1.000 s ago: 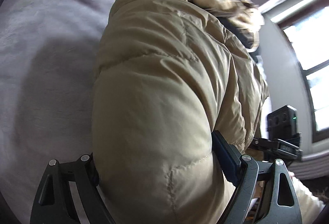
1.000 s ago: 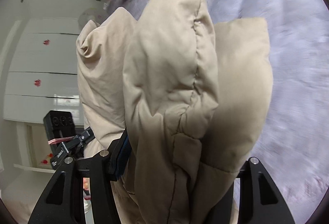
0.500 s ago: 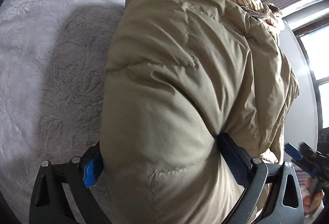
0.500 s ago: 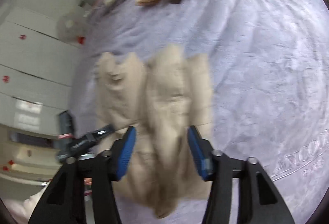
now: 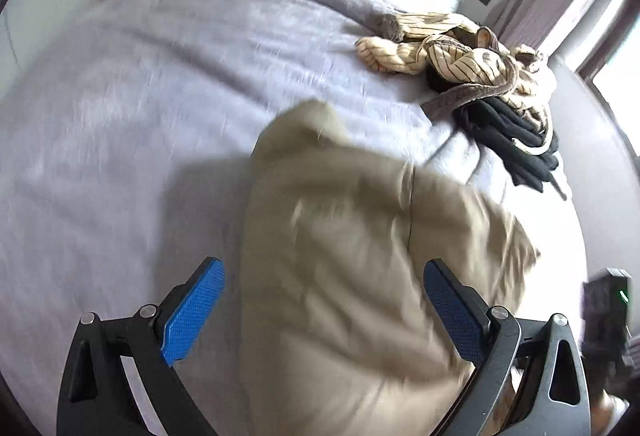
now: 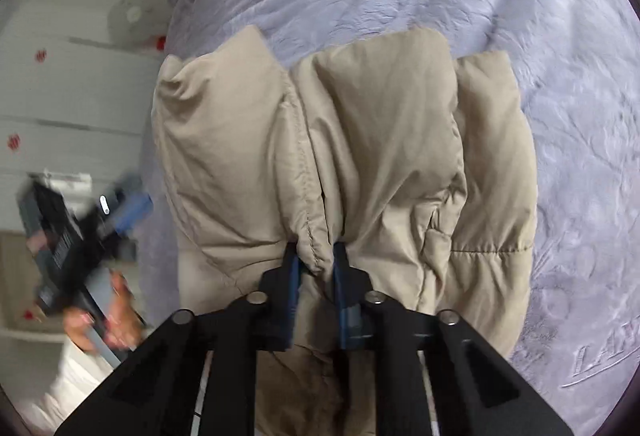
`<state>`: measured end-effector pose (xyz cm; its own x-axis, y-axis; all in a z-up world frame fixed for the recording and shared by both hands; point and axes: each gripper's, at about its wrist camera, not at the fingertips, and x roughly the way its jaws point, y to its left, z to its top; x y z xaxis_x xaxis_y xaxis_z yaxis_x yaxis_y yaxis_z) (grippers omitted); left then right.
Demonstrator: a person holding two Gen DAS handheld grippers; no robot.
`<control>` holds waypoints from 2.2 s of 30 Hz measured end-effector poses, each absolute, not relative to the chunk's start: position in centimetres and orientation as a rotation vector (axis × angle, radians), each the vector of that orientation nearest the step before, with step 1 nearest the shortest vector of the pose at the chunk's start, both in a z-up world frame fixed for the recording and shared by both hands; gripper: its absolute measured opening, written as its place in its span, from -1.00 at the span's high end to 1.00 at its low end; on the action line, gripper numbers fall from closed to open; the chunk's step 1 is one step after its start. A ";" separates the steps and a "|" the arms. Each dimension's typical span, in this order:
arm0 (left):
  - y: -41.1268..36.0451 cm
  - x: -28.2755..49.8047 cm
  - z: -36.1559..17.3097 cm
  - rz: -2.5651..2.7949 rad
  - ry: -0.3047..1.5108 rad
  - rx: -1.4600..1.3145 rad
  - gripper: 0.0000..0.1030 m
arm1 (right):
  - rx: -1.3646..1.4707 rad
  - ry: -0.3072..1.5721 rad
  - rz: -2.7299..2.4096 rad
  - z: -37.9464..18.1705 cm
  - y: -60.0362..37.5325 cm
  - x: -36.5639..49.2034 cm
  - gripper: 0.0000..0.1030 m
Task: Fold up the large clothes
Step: 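Lower the jacket bundle onto the bed with both tools, then open both tools and lift them away from the folded jacket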
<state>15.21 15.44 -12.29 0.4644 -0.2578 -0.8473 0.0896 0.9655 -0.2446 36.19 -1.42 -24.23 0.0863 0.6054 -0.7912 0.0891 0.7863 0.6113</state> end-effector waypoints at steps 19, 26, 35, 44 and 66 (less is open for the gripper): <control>4.9 19.1 -19.7 -0.111 1.174 0.109 -0.96 | 0.527 1.289 0.340 -18.3 -7.7 26.7 1.00; 5.1 18.9 -18.9 -0.127 1.181 0.108 -0.96 | 0.368 1.512 0.264 -24.4 -4.2 23.7 1.00; 7.3 14.1 -13.5 -0.201 1.159 0.067 -0.96 | 0.331 1.545 0.207 -26.9 1.0 25.8 1.00; 12.5 3.5 -12.3 -0.199 1.199 0.036 -0.96 | 0.355 1.550 0.167 -25.3 -0.1 24.5 1.00; 16.0 -2.9 -11.0 -0.143 1.230 -0.042 -0.97 | 0.386 1.569 0.105 -20.2 -4.7 19.2 0.98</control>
<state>-2.94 16.02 -11.05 0.3268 -0.1316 -0.9359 0.0866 0.9903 -0.1091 19.21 -4.72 -20.17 0.0115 0.3066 -0.9518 0.1771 0.9362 0.3037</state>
